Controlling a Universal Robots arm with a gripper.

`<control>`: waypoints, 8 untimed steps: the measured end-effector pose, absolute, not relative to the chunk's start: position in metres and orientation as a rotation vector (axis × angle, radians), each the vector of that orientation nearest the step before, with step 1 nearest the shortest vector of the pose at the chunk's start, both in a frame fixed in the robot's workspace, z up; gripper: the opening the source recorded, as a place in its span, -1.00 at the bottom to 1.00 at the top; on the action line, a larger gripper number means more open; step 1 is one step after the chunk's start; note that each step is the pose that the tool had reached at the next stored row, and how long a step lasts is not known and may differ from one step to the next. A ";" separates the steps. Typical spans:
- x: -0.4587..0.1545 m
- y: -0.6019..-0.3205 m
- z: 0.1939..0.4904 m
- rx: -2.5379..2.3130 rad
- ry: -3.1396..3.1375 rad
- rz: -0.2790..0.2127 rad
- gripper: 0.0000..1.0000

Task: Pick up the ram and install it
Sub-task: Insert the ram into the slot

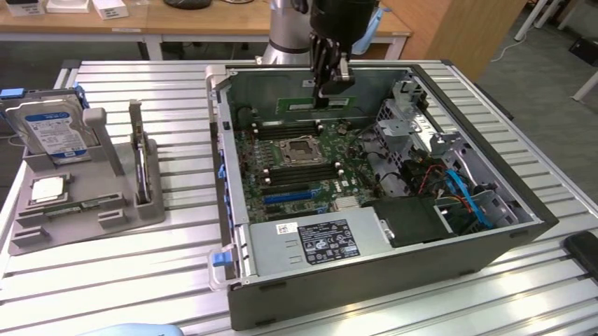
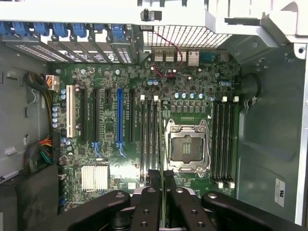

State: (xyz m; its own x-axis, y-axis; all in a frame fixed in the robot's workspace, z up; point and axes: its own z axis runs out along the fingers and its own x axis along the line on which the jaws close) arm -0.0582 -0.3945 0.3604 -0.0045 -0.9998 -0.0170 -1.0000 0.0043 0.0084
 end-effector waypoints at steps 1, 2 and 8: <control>-0.058 -0.395 0.359 -2.212 2.222 0.027 -0.73; -0.058 -0.395 0.357 -2.213 2.222 0.027 -0.73; -0.058 -0.395 0.348 -2.213 2.223 0.023 -0.73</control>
